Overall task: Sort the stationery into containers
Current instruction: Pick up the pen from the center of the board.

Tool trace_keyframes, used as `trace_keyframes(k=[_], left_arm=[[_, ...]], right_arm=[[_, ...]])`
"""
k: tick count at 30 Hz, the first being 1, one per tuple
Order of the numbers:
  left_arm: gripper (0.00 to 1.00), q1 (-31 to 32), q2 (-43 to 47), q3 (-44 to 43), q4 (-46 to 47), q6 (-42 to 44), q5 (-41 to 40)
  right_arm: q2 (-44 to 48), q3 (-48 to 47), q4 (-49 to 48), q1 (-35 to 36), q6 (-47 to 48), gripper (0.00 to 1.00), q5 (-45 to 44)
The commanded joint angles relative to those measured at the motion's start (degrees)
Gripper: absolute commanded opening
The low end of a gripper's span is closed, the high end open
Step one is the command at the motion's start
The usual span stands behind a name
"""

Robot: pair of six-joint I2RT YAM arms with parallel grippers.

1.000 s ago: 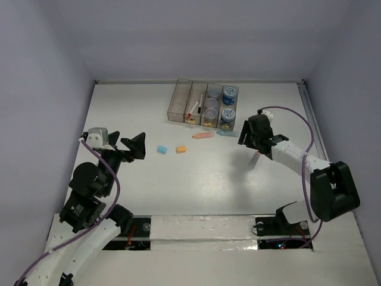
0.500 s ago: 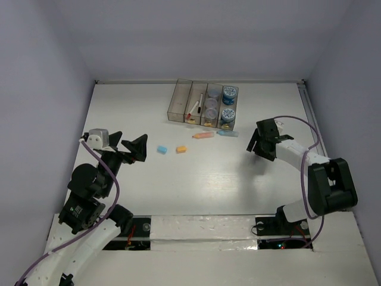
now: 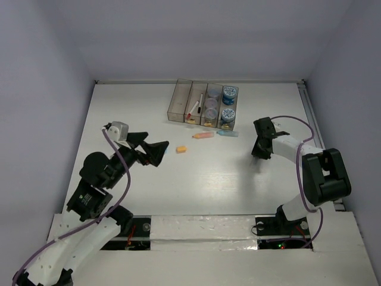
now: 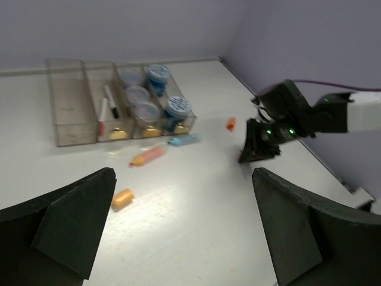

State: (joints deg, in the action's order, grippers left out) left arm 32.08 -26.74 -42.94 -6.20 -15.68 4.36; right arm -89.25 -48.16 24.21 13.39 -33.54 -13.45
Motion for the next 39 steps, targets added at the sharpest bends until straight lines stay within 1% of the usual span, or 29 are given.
trace_keyframes(k=[1,3,4,5,7,10,11,14,17,18,19,22,23,24,27,29,32,35,38,39], left_arm=[[0.99,-0.3,-4.6,1.7,5.8,-5.6,13.0],[0.99,-0.3,-6.8,2.2,5.8,-6.6,15.5],[0.99,-0.3,-7.3,2.4,5.8,-6.9,15.9],[0.99,-0.3,-7.7,2.9,7.5,-7.3,16.4],[0.99,-0.3,-9.1,3.3,8.2,-8.3,18.7],[0.99,-0.3,-11.7,3.9,9.8,-9.0,21.0],[0.98,-0.3,-12.5,3.8,9.5,-8.9,21.2],[0.95,-0.3,-15.7,2.6,7.9,-7.6,20.3],[0.94,-0.3,-18.2,1.7,6.3,-6.3,18.2],[0.93,-0.3,-19.1,1.6,6.3,-6.2,17.6],[0.93,-0.3,-19.6,1.6,6.3,-6.1,17.5],[0.91,-0.3,-21.5,1.4,6.3,-6.4,17.2],[0.91,-0.3,-21.9,1.4,6.3,-6.4,17.2],[0.91,-0.3,-22.7,1.4,6.3,-6.6,17.2],[0.91,-0.3,-23.5,1.6,6.7,-7.5,15.7],[0.9,-0.3,-23.5,1.9,7.2,-8.3,13.8],[0.89,-0.3,-22.8,4.0,9.9,-11.5,11.4],[0.85,-0.3,-22.3,5.7,13.5,-14.7,9.4],[0.77,-0.3,-22.6,7.1,15.8,-16.3,6.5],[0.73,-0.3,-22.7,7.4,16.3,-16.5,5.6]], right_arm=[[-0.8,0.7,-0.1,0.1,-0.3,0.2,3.9],[-0.2,1.1,-2.6,0.1,0.1,0.13,5.7],[1.1,1.7,-3.6,0.1,1.4,0.1,8.9],[2.0,1.8,-4.2,0.8,1.9,0.08,10.1],[4.0,1.3,-4.3,3.7,2.6,0.07,10.7],[9.4,-1.1,-4.2,8.6,1.6,0.08,11.9],[12.3,-2.4,-4.9,10.1,1.3,0.08,12.2],[14.7,-6.1,-9.7,15.7,-0.5,0.09,12.6],[14.0,-9.0,-14.2,20.9,-1.3,0.1,13.0],[12.5,-11.2,-17.0,21.9,-0.9,0.1,13.0],[11.6,-12.5,-18.1,23.1,-0.6,0.1,15.0],[7.4,-17.0,-22.9,27.8,0.8,0.1,14.8],[6.5,-17.9,-22.9,27.8,0.8,0.1,14.8],[5.8,-18.6,-24.4,29.4,0.9,0.11,14.9],[3.8,-21.2,-27.1,32.1,1.2,0.12,15.0],[2.9,-22.8,-27.3,33.4,1.7,0.12,14.4],[2.9,-23.4,-28.0,34.8,2.3,0.12,13.8],[3.5,-22.9,-28.7,35.8,2.3,0.13,13.8],[4.3,-22.2,-29.0,36.4,2.1,0.13,13.7],[4.6,-22.0,-29.0,36.4,2.1,0.13,13.8]])
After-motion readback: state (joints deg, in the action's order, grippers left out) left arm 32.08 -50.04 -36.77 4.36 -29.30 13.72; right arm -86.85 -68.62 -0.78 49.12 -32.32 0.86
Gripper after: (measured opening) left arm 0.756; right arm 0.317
